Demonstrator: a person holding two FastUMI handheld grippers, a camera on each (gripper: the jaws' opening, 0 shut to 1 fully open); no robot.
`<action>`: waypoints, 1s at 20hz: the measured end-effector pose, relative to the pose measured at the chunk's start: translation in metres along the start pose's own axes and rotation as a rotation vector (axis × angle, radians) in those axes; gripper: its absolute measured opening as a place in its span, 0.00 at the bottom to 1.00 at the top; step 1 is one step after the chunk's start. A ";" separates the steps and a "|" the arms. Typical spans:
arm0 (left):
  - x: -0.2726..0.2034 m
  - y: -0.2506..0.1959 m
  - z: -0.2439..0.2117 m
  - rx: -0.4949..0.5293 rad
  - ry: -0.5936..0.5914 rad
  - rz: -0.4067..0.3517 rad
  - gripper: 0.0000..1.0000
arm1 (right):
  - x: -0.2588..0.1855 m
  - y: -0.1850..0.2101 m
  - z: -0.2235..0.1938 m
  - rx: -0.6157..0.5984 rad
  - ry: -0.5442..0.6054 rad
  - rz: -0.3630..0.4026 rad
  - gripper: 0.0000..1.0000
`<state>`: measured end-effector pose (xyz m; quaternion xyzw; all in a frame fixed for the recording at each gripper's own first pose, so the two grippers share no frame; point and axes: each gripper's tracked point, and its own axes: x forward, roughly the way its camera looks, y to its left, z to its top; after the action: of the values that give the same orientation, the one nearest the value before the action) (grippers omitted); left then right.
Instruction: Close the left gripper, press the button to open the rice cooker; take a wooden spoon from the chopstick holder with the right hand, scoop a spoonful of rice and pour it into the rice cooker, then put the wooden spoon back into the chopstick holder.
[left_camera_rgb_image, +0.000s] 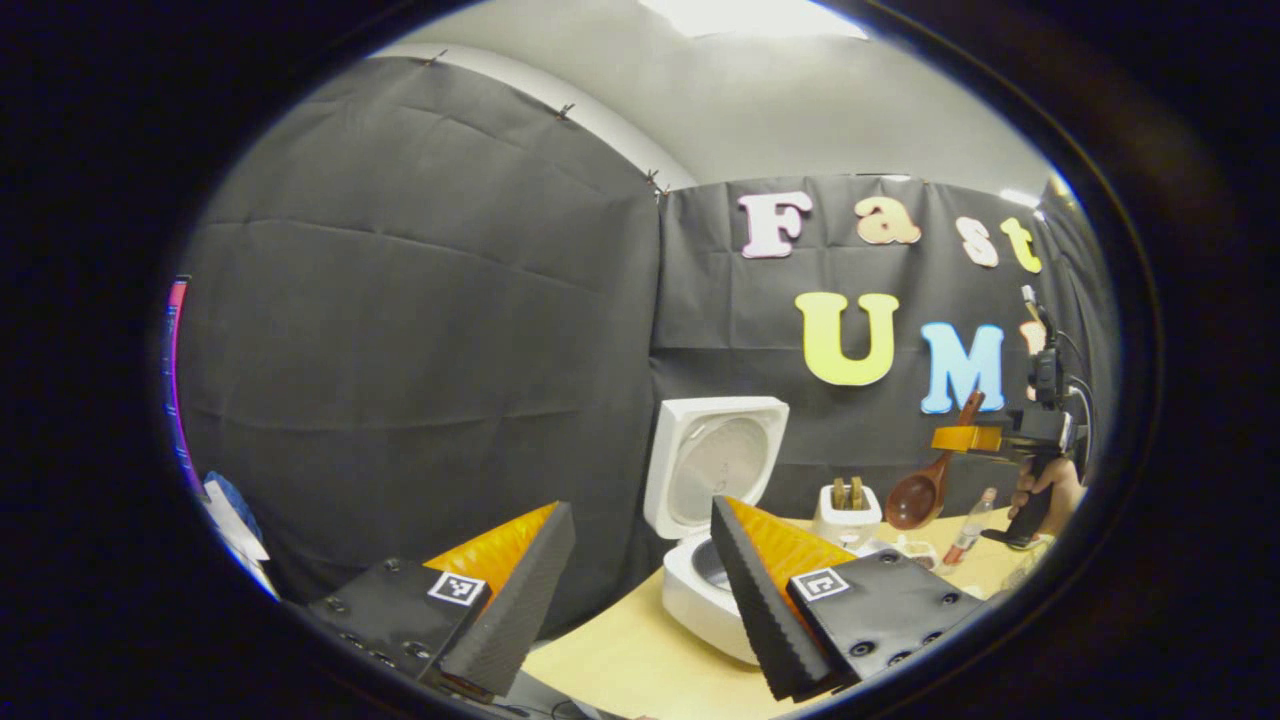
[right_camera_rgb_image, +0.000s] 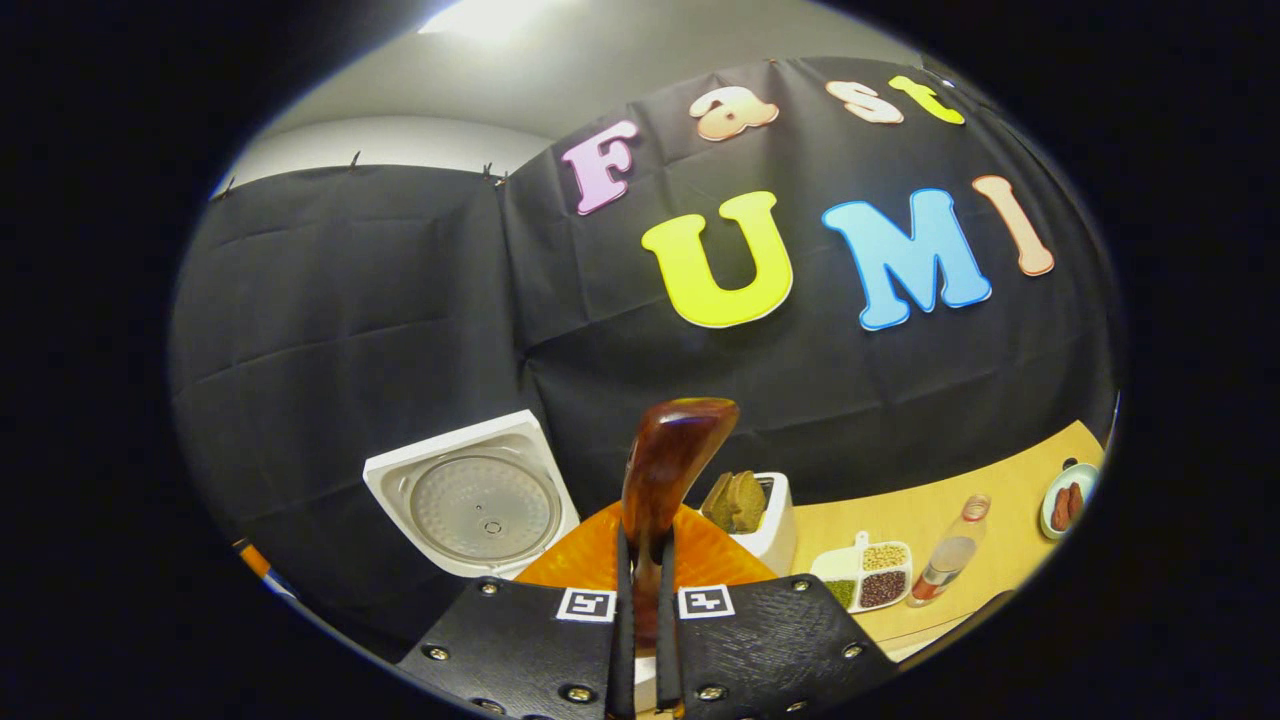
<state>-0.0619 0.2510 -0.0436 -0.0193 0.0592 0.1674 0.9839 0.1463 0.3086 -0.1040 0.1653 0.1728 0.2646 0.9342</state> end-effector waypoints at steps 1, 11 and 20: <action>-0.001 -0.009 0.000 0.001 0.000 -0.011 0.95 | -0.006 -0.011 0.004 0.011 -0.005 -0.013 0.08; -0.005 -0.108 0.015 -0.002 -0.022 -0.149 0.95 | -0.072 -0.127 0.029 0.087 -0.042 -0.182 0.08; -0.007 -0.188 0.016 0.001 -0.016 -0.250 0.95 | -0.140 -0.232 0.038 0.102 -0.046 -0.327 0.08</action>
<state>-0.0048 0.0725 -0.0230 -0.0246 0.0486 0.0436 0.9976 0.1509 0.0361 -0.1297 0.1880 0.1892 0.0960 0.9590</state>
